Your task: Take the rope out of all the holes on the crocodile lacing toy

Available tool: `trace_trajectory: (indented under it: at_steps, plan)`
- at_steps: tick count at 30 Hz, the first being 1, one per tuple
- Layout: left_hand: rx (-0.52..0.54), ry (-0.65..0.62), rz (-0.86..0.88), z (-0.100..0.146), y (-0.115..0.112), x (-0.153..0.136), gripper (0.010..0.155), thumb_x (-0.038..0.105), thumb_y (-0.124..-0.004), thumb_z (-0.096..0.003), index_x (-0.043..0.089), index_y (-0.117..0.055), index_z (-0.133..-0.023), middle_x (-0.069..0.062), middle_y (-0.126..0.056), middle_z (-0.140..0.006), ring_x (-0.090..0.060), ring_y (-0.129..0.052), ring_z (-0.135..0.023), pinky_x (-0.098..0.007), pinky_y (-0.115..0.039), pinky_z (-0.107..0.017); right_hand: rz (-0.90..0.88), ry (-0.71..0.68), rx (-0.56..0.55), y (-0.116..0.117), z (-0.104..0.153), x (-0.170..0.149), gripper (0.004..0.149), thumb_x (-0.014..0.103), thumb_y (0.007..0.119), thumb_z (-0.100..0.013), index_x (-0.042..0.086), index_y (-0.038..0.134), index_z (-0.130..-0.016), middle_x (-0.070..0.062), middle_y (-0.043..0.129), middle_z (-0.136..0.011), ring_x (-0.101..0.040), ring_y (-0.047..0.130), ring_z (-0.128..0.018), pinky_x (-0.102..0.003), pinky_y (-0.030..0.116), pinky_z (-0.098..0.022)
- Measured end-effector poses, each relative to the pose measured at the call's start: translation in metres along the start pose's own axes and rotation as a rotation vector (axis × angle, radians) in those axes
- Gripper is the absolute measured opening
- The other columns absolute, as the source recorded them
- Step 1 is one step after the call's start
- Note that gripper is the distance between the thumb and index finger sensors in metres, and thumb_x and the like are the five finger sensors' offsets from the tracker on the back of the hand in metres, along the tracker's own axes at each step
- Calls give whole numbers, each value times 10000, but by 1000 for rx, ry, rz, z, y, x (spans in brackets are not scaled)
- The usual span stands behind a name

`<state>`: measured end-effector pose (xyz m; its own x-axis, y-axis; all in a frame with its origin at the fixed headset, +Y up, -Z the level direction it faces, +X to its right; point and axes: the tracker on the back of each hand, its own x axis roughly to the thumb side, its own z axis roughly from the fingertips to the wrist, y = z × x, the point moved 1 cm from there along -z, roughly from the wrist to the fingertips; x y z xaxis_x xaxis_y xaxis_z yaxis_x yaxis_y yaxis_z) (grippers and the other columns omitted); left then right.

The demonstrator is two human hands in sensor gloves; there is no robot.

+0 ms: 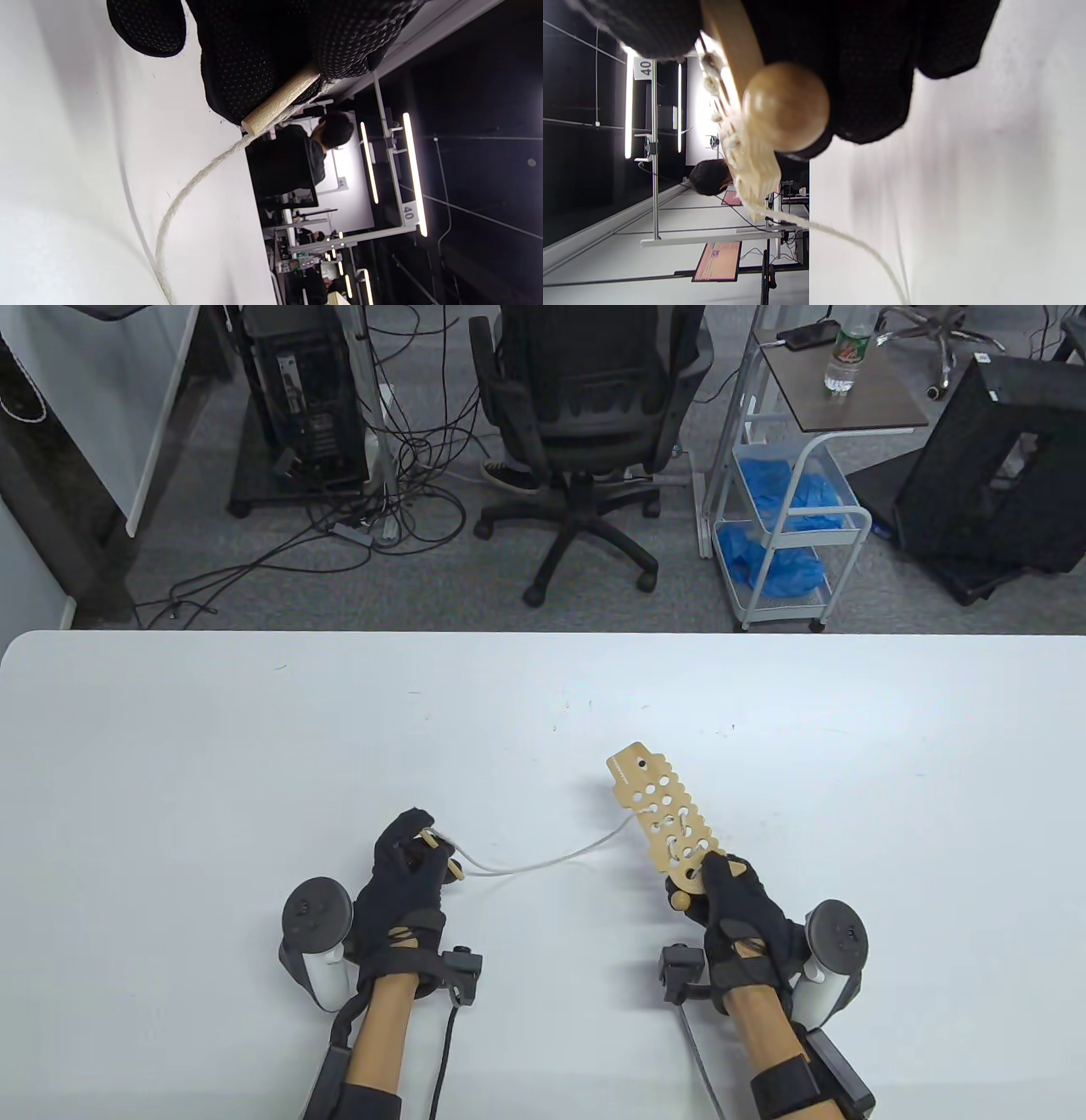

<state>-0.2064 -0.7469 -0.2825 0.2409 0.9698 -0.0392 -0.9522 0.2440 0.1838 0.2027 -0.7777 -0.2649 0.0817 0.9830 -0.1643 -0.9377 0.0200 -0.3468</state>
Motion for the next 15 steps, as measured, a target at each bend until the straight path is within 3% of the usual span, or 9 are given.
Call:
trace_trajectory:
  at_steps: [1,2,15]
  plan:
    - [-4,-7,-3,0,-1,1,551,359,-800,-510,500,-586,-997,46,-870,-899,-169,-969,-702,-573,-693,-690,8,-6,11,3,1,0,475,401,800,-407,80,794,-759,-165,1013,-571,-386,987,-510,-620,733,-500]
    - [-6,-14,-6,1,-3,3,572,295,-828,-507,500,-595,-988,55,-879,-901,-164,-970,-705,-569,-696,-691,15,-11,20,5,2,1,476,400,801,-407,80,794,-759,-163,1013,-571,-385,988,-509,-620,734,-499]
    - [11,-139,-112,12,-14,28,458,385,-869,-469,457,-732,-900,127,-987,-848,-104,-992,-692,-546,-724,-691,94,-93,140,33,16,4,474,395,809,-398,74,808,-748,-168,1021,-554,-388,994,-492,-624,737,-489]
